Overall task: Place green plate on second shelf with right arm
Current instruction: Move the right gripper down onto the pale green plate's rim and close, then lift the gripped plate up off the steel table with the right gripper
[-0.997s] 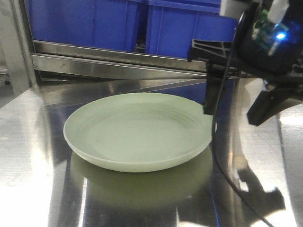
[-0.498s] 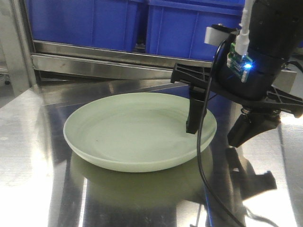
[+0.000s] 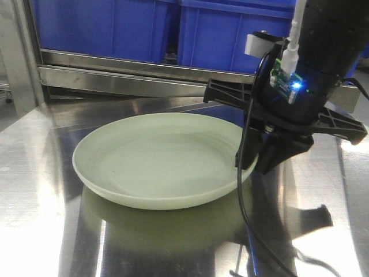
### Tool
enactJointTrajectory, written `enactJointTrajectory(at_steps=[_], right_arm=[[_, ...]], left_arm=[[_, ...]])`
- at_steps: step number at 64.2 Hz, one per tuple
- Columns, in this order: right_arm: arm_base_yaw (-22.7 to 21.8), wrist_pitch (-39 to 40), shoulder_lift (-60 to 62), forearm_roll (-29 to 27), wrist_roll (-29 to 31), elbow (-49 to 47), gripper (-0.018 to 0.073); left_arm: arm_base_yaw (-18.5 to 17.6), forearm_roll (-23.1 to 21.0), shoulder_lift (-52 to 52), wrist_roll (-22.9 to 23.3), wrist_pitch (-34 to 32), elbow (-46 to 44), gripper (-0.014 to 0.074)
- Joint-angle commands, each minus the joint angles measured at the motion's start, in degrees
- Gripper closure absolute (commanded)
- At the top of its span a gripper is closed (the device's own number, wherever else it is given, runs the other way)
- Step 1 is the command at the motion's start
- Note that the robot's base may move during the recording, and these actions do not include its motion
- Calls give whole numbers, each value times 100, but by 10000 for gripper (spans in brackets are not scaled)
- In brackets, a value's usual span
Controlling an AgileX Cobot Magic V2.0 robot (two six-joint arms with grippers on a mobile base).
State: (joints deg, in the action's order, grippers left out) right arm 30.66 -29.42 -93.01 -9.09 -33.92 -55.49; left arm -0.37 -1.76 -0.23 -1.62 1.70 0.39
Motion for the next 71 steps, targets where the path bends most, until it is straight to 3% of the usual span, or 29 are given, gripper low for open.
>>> enactJointTrajectory(at_steps=[1,21,40,49,57,71], right_arm=[[-13,188,222,78,67,-182,503],[-13,-134,1102,1137,47,-176,504],[-13,-569,3645,2456,-521,-171,504],[-13,-1139,4780,3168,-566,-169,504],[-13,-1759,5476,3456,-566,-159,504],[-13,-2146,6167,3543,-496,-164,500]], left_arm=[[-14,-18,-100,12,-507,227,466],[-14,-18,-100,12,-507,227,466],[-14,-18,-100,12,-507,227,466],[-14,-18,-100,12,-507,227,466],[-14,-18,-100,12,-507,227,466],[-14,-18,-100,12,-507,227,466]])
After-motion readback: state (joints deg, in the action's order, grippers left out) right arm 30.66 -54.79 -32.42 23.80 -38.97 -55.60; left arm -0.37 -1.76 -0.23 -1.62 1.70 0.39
